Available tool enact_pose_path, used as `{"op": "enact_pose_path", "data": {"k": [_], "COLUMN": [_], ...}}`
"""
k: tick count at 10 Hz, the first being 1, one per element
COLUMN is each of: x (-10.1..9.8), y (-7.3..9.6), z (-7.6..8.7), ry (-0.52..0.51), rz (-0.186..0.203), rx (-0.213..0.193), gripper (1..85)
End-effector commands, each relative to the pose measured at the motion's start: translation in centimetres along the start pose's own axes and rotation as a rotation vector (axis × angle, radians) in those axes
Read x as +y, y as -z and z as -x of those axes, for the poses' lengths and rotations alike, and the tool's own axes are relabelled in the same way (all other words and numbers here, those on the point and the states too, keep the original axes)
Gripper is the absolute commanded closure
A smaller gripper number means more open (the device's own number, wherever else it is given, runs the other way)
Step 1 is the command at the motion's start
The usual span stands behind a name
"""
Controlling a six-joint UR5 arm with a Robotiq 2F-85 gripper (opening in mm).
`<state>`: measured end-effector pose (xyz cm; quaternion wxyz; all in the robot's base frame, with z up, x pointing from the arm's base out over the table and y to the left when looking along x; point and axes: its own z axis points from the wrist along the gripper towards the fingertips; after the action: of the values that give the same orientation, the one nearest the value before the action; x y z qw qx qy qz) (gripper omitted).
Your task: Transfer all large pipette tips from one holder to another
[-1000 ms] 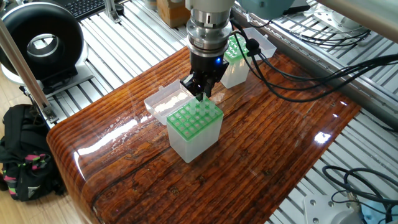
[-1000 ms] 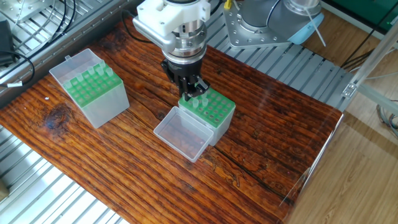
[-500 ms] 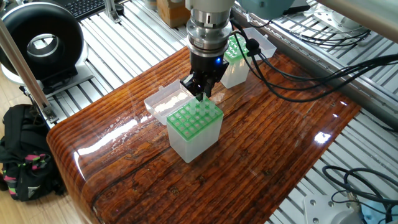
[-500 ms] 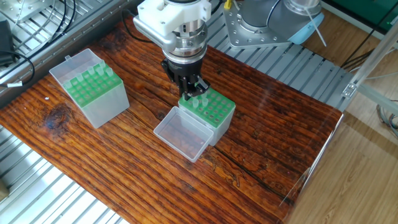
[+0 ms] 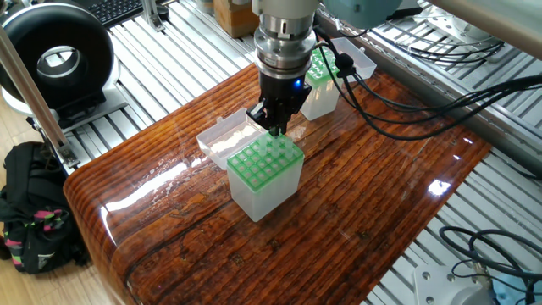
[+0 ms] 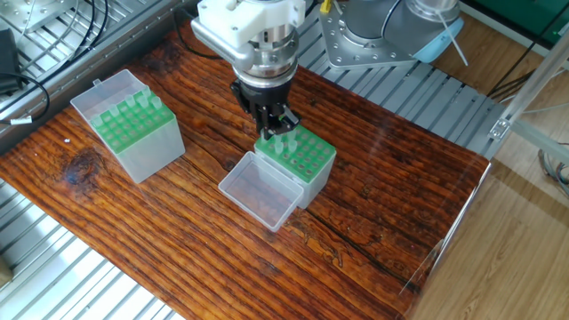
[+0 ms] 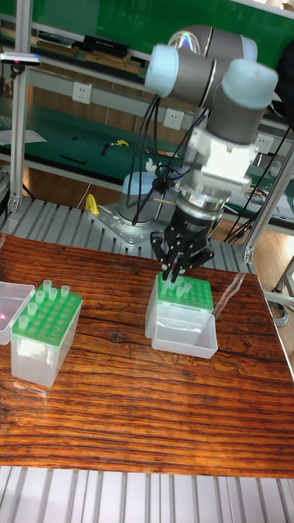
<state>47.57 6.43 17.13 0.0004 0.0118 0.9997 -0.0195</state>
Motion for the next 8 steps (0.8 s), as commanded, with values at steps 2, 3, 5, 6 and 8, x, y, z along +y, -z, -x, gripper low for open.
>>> {"op": "enact_pose_path", "data": {"k": [2, 3, 5, 6, 8], "x": [0.6, 0.7, 1.1, 0.6, 0.0], "y": [5.7, 7.6, 10.5, 11.6, 13.3], "z": [0.3, -0.1, -1.2, -1.7, -3.0], "ry": [0.057, 0.073, 0.097, 0.114, 0.130], "rz": [0.015, 0.026, 0.065, 0.068, 0.068], "rx": [-0.039, -0.042, -0.040, -0.034, -0.026], "gripper": [84.0, 84.0, 84.0, 83.7, 83.7]}}
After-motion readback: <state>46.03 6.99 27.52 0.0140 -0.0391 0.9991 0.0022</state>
